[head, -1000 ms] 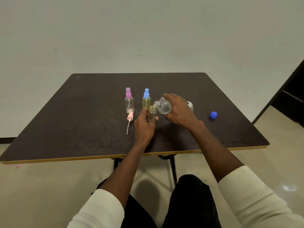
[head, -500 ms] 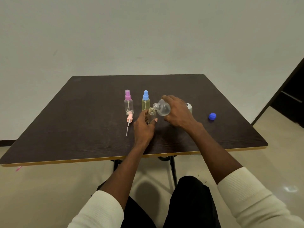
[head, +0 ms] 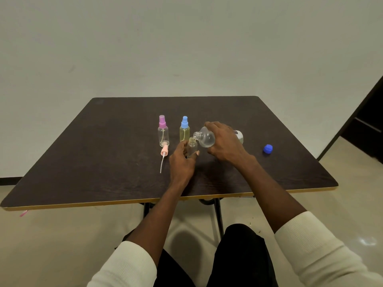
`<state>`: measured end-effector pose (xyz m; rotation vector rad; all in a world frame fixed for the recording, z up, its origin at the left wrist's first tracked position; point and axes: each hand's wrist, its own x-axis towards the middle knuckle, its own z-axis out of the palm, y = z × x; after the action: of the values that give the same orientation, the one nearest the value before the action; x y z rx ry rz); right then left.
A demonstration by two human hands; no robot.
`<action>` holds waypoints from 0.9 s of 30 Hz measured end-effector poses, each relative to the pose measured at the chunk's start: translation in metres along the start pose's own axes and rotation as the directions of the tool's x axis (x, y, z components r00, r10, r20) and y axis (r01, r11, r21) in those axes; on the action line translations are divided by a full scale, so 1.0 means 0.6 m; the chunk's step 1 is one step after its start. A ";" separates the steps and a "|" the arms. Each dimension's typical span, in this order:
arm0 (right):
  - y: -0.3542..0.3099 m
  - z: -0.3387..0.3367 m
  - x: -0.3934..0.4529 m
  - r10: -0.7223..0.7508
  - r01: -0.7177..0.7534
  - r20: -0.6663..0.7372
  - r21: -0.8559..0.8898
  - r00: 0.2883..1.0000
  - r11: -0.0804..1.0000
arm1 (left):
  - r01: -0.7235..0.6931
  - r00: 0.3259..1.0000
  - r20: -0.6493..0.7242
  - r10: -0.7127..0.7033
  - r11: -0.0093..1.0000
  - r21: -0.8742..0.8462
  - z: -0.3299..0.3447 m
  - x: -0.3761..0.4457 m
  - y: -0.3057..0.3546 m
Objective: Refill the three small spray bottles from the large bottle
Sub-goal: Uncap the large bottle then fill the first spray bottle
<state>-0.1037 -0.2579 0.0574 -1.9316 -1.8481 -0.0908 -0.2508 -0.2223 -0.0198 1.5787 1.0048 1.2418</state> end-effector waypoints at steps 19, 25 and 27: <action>-0.001 -0.007 0.006 -0.035 0.035 0.000 -0.065 0.999 0.997 | 0.008 1.000 -0.009 -0.008 1.000 0.022 0.000 -0.001 0.003; -0.003 -0.006 0.007 -0.045 0.045 0.002 -0.065 0.999 0.997 | 0.011 1.000 -0.011 -0.010 1.000 0.030 -0.001 0.000 0.003; -0.004 -0.007 0.006 -0.047 0.047 0.004 -0.073 0.999 0.996 | 0.009 1.000 -0.011 -0.009 1.000 0.028 -0.001 0.000 0.001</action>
<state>-0.1044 -0.2562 0.0629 -1.9373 -1.9172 -0.1735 -0.2515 -0.2221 -0.0192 1.5885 1.0393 1.2361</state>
